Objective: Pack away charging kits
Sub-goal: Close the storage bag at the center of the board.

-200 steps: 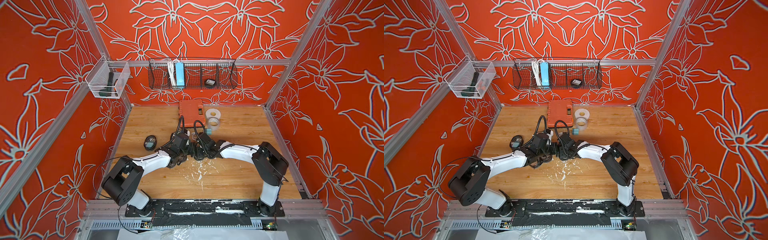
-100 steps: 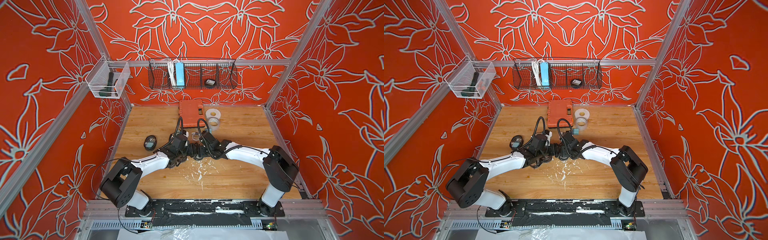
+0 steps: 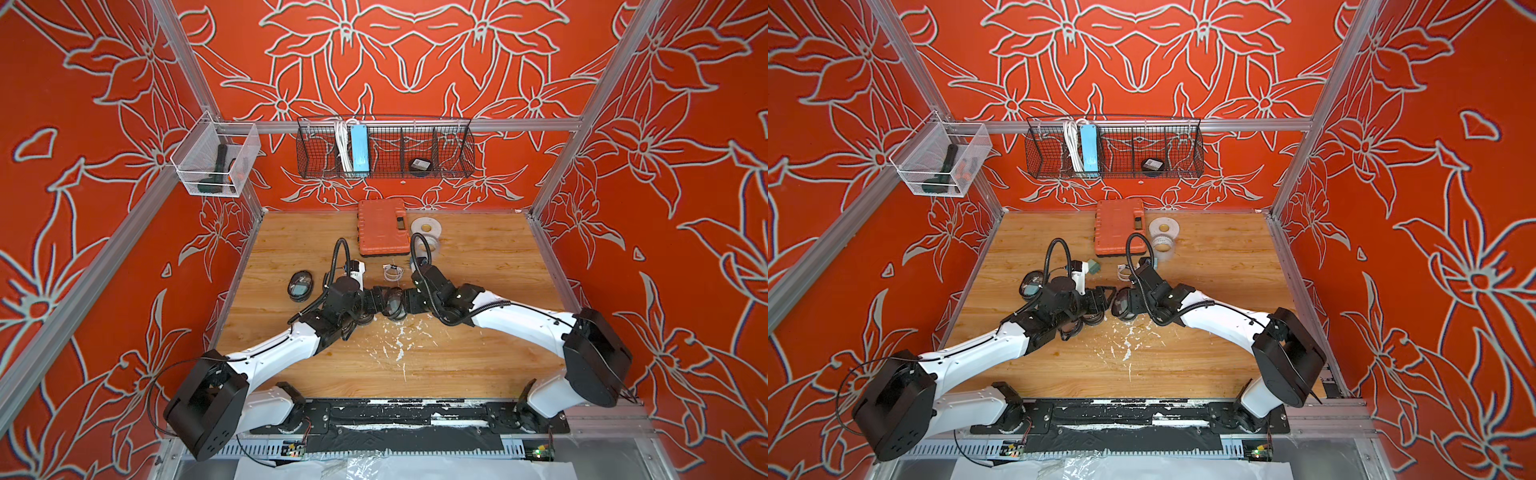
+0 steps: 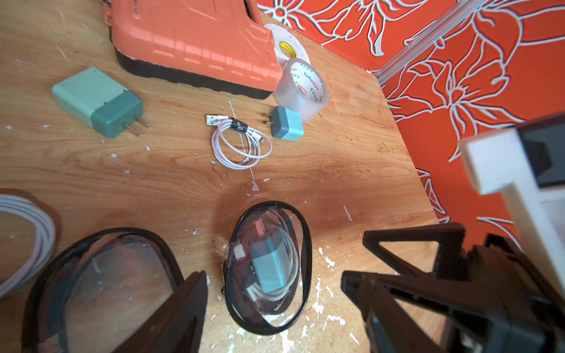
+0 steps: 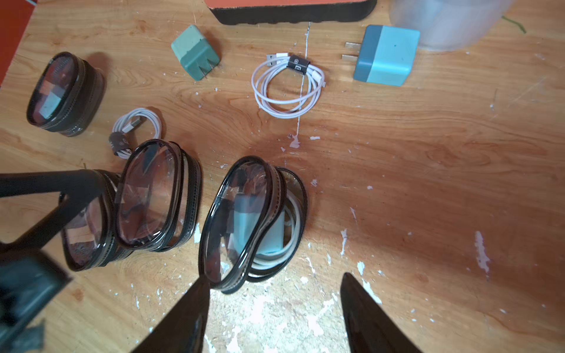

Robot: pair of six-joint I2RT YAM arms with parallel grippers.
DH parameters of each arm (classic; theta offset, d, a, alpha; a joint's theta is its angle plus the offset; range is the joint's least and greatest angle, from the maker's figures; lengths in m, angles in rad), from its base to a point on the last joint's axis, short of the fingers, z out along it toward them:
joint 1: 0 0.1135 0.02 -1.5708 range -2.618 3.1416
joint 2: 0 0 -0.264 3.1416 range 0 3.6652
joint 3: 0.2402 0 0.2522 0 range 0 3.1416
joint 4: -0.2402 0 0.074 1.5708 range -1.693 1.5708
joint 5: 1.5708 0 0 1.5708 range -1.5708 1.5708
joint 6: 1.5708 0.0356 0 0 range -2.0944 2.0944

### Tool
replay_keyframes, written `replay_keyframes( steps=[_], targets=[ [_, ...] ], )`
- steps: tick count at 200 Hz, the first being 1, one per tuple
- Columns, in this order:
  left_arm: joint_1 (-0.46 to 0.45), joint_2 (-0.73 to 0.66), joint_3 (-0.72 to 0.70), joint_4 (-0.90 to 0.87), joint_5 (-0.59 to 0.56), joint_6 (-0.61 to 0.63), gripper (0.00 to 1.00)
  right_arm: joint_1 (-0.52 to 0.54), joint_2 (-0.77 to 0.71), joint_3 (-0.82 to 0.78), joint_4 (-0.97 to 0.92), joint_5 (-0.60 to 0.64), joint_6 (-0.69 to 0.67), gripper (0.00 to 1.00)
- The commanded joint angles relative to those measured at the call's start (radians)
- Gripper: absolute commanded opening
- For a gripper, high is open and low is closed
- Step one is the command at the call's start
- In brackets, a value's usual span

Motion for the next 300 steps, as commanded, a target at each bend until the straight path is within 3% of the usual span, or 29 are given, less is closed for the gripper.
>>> replay_keyframes(
  steps=[1,33,65,82,166,300],
  targets=[
    [0.006,-0.007,0.003,0.019,-0.019,-0.004,0.74,0.007,0.102,0.071,-0.035,0.000,-0.010,0.65],
    [0.017,0.017,0.011,0.012,-0.005,-0.010,0.74,0.005,0.208,0.128,-0.035,0.004,0.006,0.53],
    [0.026,0.053,0.031,0.001,0.013,-0.013,0.73,0.005,0.243,0.141,-0.041,0.003,0.021,0.14],
    [0.027,0.080,0.049,-0.015,0.014,-0.011,0.73,0.003,0.242,0.132,-0.050,0.021,0.029,0.00],
    [0.027,0.303,0.183,-0.117,0.082,-0.004,0.70,-0.041,0.243,0.063,-0.016,0.038,0.037,0.00],
    [0.048,0.440,0.241,-0.121,0.221,-0.015,0.71,-0.077,0.269,0.036,0.040,0.013,0.043,0.00]
  ],
)
